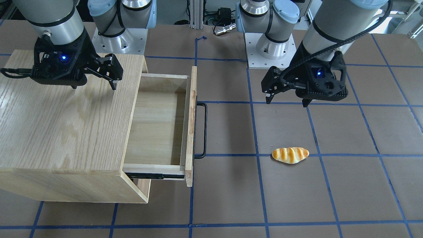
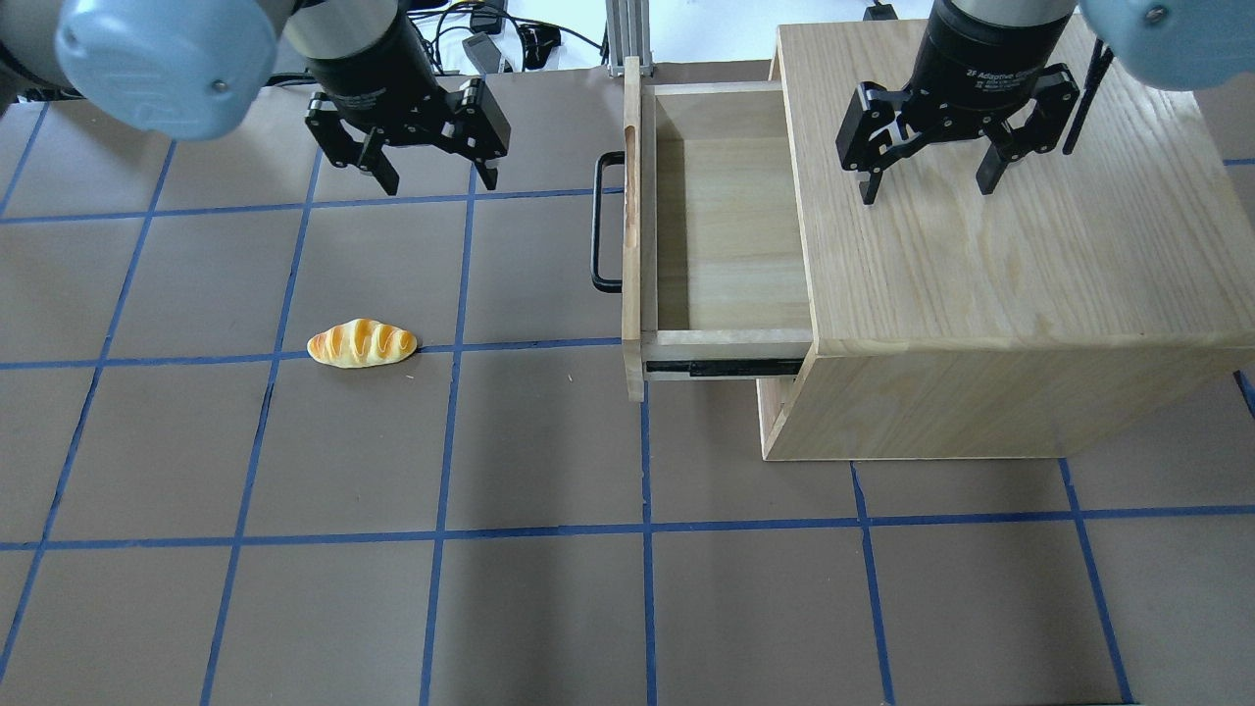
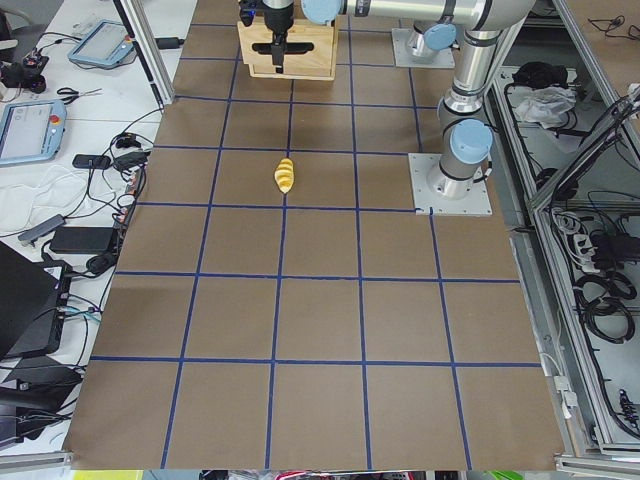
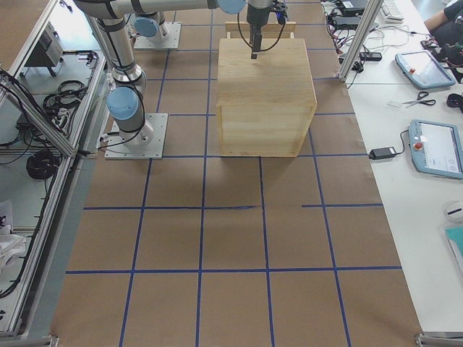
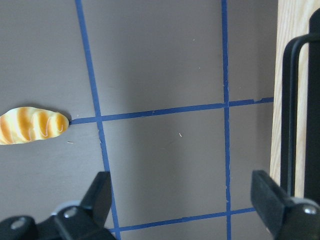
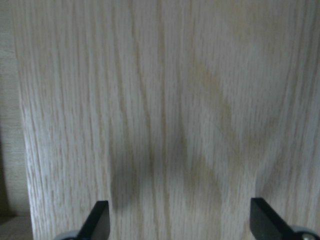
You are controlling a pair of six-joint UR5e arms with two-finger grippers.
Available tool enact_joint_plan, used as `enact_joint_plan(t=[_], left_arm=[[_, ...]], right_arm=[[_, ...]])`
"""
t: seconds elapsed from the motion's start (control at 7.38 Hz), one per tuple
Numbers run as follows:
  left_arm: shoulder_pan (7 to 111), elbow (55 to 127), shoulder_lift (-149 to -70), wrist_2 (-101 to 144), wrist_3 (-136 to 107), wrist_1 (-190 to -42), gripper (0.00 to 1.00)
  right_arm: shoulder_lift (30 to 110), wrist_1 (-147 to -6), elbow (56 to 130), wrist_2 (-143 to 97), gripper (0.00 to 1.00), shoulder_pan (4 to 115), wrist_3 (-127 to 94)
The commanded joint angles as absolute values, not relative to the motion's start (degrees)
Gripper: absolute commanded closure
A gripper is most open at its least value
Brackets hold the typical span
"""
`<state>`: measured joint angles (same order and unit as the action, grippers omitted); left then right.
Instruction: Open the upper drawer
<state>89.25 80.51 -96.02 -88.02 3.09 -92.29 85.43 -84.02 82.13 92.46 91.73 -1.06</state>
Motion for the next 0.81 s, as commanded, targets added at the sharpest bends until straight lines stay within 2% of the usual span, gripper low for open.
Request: enact_joint_plan(t=[0.0, 0.27, 0.68], left_arm=[[87.54, 82.08, -92.65, -90.96, 4.31, -94.66, 0.0], [87.19, 85.33, -91.24, -90.79, 4.22, -94.05, 0.0], [87.28, 85.78, -91.05, -90.35, 4.22, -94.04, 0.0]], right_arm=[[85.43, -84.02, 82.18, 92.46, 0.0, 91.76, -1.14], [85.43, -84.02, 82.09, 92.46, 0.0, 91.76, -1.06], [85.43, -84.02, 82.09, 92.46, 0.0, 91.76, -1.14]])
